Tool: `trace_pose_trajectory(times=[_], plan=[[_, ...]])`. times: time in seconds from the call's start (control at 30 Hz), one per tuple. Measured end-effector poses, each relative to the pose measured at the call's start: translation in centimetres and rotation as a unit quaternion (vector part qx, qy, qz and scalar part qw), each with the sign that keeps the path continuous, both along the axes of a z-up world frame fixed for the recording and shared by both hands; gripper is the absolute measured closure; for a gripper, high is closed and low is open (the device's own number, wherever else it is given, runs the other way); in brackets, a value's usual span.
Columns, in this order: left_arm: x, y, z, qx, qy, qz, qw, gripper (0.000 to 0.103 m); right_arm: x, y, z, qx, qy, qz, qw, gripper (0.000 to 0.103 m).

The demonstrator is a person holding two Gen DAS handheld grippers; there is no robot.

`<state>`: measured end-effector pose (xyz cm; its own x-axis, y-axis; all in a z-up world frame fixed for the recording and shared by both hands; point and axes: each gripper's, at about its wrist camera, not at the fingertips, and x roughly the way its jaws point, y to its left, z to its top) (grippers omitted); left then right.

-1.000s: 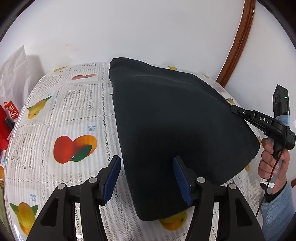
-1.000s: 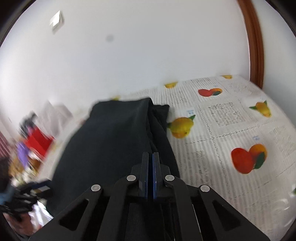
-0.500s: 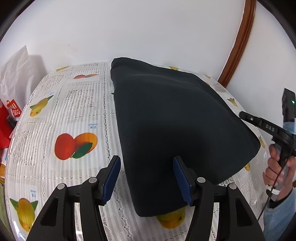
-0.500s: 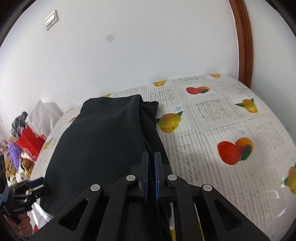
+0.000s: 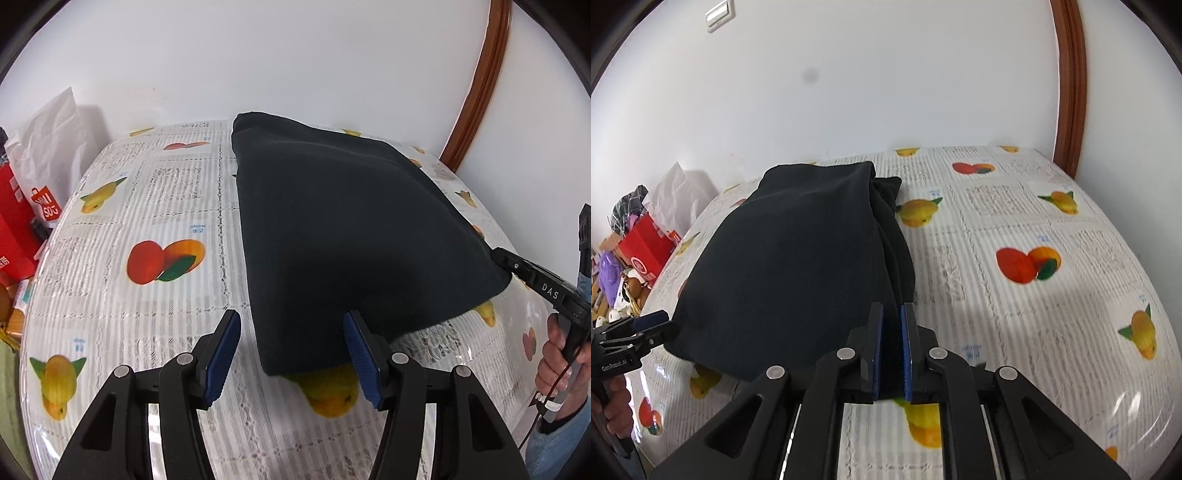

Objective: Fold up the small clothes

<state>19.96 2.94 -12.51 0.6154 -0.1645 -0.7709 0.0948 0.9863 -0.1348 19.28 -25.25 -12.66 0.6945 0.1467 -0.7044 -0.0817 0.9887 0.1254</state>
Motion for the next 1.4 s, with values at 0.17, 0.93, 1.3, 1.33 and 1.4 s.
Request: trace_pose_trajectory(times=[0.17, 0.93, 1.3, 1.33, 1.4], plan=[[-1.5, -0.1, 1.2, -0.004, -0.005, 0.008, 1.0, 0.046, -1.2, 0.0, 0.6, -0.011, 0.005, -0.015, 1.0, 0.09], [-15.5, -4.2, 10.3, 0.046, -0.123, 0.018, 0.9912, 0.011, -17.7, 1.1, 12.5, -0.077, -0.1, -0.088, 0.988, 0.016], [-17.9, -4.5, 11.6, 0.041, -0.147, 0.028, 0.988, 0.007, -21.3, 0.6, 12.6, -0.099, -0.1, -0.102, 0.985, 0.002], [-17.9, -4.6, 11.5, 0.043, -0.146, 0.029, 0.9879, 0.007, -21.5, 0.7, 12.5, -0.1, -0.101, -0.1, 0.985, 0.002], [-17.9, -4.7, 11.5, 0.044, -0.146, 0.03, 0.9878, 0.007, -21.6, 0.6, 12.4, -0.099, -0.101, -0.098, 0.985, 0.002]])
